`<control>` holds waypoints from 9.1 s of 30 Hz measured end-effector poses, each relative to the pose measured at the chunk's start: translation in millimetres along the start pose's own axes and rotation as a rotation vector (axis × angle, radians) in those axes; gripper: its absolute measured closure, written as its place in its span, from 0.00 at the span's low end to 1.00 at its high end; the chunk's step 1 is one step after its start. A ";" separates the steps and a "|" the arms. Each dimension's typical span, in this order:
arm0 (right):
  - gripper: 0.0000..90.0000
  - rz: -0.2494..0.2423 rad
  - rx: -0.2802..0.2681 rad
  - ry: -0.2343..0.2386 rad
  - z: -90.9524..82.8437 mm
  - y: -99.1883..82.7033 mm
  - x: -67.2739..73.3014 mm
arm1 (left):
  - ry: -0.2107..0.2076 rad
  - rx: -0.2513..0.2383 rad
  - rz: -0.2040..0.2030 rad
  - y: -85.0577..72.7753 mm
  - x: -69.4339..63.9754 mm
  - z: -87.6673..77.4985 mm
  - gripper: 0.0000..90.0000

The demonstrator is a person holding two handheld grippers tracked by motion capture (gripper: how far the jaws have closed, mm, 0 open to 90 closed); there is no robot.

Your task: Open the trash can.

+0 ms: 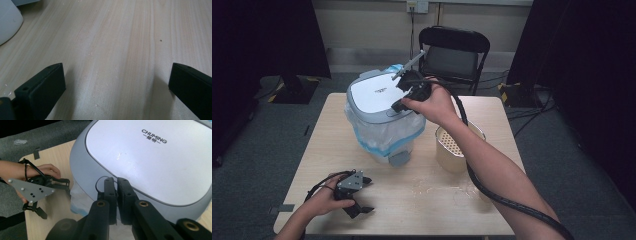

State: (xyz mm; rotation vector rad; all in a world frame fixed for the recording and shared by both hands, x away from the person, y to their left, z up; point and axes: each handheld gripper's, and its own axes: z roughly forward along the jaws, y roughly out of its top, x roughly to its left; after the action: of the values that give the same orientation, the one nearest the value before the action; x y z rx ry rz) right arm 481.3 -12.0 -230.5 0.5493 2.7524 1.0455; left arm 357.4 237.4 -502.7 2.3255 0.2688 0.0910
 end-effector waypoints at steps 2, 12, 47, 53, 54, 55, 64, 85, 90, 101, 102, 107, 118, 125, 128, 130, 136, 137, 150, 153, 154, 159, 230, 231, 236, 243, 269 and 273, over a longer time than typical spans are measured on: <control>0.97 0.006 0.000 0.003 2.5 0.1 -0.4 | 0.000 0.000 0.000 0.0 0.0 0.0 0.00; 1.00 0.008 -0.002 0.019 7.0 -1.2 -5.5 | -0.002 0.000 0.002 0.0 0.2 0.1 0.00; 0.27 -0.015 -0.111 -0.008 -24.7 -37.3 3.9 | -0.001 0.001 0.004 0.1 0.2 0.0 0.00; 0.23 -0.008 -0.106 -0.023 -31.8 -56.7 -0.2 | -0.001 0.001 0.004 0.1 0.2 0.1 0.00; 0.22 -0.008 -0.108 -0.026 -32.1 -60.3 -1.6 | 0.000 0.002 0.004 0.2 0.2 0.0 0.00; 0.22 -0.004 -0.112 -0.024 -32.1 -63.9 -3.0 | -0.001 0.001 0.004 0.1 0.2 0.1 0.00; 0.19 0.021 -0.127 -0.029 -36.8 -91.3 -9.3 | 0.001 0.003 0.005 0.2 0.2 0.0 0.00; 0.18 0.070 -0.134 -0.059 -63.1 -150.0 -14.0 | 0.003 -0.001 0.004 0.0 0.1 0.4 0.00; 0.18 0.084 -0.124 -0.061 -66.1 -165.2 -14.6 | 0.002 -0.001 0.004 0.0 0.1 0.4 0.00; 0.17 0.122 -0.127 -0.057 -71.5 -203.2 -17.3 | -0.001 0.000 0.000 -0.1 -0.2 0.5 0.00; 0.17 0.125 -0.127 -0.059 -72.5 -206.5 -17.5 | -0.001 0.000 -0.001 -0.1 -0.2 0.5 0.00; 0.17 0.147 -0.132 -0.063 -73.7 -223.1 -16.0 | -0.001 0.000 -0.001 -0.1 -0.2 0.5 0.00; 0.17 0.188 -0.126 -0.068 -74.7 -258.2 -14.6 | -0.001 0.000 0.000 -0.1 -0.2 0.5 0.00; 0.17 0.217 -0.124 -0.071 -75.3 -279.5 -12.4 | 0.002 -0.001 -0.002 -0.1 -0.3 0.4 0.00; 0.17 0.218 -0.113 -0.075 -74.5 -287.4 -10.0 | 0.002 -0.001 -0.002 -0.1 -0.4 0.5 0.00; 0.17 0.226 -0.119 -0.070 -73.6 -292.9 -9.1 | 0.003 -0.001 -0.001 -0.1 -0.3 0.4 0.00; 0.17 0.241 -0.126 -0.076 -71.3 -308.0 -6.1 | 0.003 -0.003 -0.003 -0.2 -0.4 0.6 0.00; 0.17 0.242 -0.128 -0.076 -70.9 -310.3 -5.7 | 0.002 -0.003 -0.003 -0.2 -0.4 0.6 0.00; 0.17 0.264 -0.147 -0.082 -73.6 -335.8 1.5 | 0.002 -0.004 -0.003 -0.2 -0.4 0.6 0.00; 0.17 0.272 -0.145 -0.078 -71.7 -342.5 3.0 | 0.002 -0.004 -0.003 -0.2 -0.4 0.6 0.00; 0.17 0.275 -0.147 -0.076 -70.7 -344.8 3.5 | 0.002 -0.004 -0.003 -0.2 -0.4 0.6 0.00; 0.17 0.283 -0.158 -0.074 -68.8 -354.7 6.0 | 0.002 -0.004 -0.003 -0.2 -0.4 0.6 0.00; 0.21 0.263 -0.257 -0.107 -32.6 -415.1 16.0 | 0.002 -0.004 -0.003 -0.2 -0.4 0.6 0.00; 0.21 0.262 -0.263 -0.106 -32.3 -414.6 15.7 | 0.003 -0.004 -0.003 -0.2 -0.4 0.6 0.00; 0.25 0.249 -0.274 -0.109 -31.5 -412.9 16.7 | 0.001 -0.003 -0.003 -0.2 -0.4 0.6 0.00; 0.25 0.254 -0.303 -0.109 -30.3 -412.3 17.4 | 0.002 -0.003 -0.003 -0.2 -0.4 0.6 0.00; 0.28 0.243 -0.249 -0.169 -46.0 -406.7 10.2 | 0.003 -0.005 -0.003 -0.2 -0.4 0.6 0.00; 0.28 0.256 -0.236 -0.186 -49.3 -403.5 4.0 | 0.002 -0.004 -0.003 -0.2 -0.4 0.6 0.00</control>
State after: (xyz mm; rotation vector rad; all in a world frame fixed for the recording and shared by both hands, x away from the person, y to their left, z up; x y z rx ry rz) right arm 350.0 -319.3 -462.0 0.9265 2.4010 1.2793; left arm 357.1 237.1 -503.3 2.3214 0.2729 0.0918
